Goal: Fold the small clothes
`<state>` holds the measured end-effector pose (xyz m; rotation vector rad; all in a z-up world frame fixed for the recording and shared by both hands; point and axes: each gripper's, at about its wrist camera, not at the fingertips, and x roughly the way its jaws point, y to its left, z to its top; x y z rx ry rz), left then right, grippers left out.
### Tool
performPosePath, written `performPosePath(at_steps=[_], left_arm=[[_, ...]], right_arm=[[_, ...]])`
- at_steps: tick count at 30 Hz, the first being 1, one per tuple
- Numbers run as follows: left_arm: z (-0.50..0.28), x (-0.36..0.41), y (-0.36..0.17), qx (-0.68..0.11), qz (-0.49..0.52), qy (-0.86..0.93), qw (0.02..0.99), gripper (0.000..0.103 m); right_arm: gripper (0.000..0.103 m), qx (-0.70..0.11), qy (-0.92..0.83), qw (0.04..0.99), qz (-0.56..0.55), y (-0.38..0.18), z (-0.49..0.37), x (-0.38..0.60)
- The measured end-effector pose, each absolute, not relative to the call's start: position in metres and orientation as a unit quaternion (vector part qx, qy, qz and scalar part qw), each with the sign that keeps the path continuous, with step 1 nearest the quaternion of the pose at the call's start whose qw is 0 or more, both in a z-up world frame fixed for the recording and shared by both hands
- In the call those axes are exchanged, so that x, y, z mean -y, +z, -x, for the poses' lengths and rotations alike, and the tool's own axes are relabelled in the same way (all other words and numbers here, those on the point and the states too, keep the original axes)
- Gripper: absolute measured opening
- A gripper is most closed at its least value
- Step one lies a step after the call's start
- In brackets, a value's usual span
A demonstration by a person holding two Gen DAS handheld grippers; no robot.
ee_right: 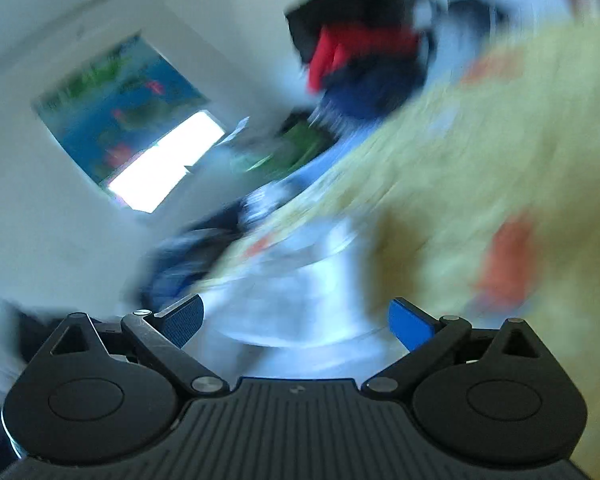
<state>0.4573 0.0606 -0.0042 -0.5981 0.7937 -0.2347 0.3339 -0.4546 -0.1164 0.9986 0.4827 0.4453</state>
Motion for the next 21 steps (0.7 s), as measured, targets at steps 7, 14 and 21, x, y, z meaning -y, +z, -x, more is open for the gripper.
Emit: performPosePath(at_steps=[7,14,21], left_arm=[[-0.465,-0.063,-0.03,-0.395,0.291,-0.129,0.862,0.007],[-0.441,-0.064,-0.036,-0.371,0.276,-0.134,0.877,0.026],[-0.417,-0.077,-0.059,-0.396,0.302,-0.101,0.861,0.054]], right_arm=[[0.099,-0.296,0.188,0.704,-0.617,-0.142,-0.365,0.442],[0.096,-0.279,0.134,0.685,-0.66,-0.167,-0.388,0.433],[0.1,-0.204,0.174,0.628,-0.731,-0.192,-0.394,0.45]])
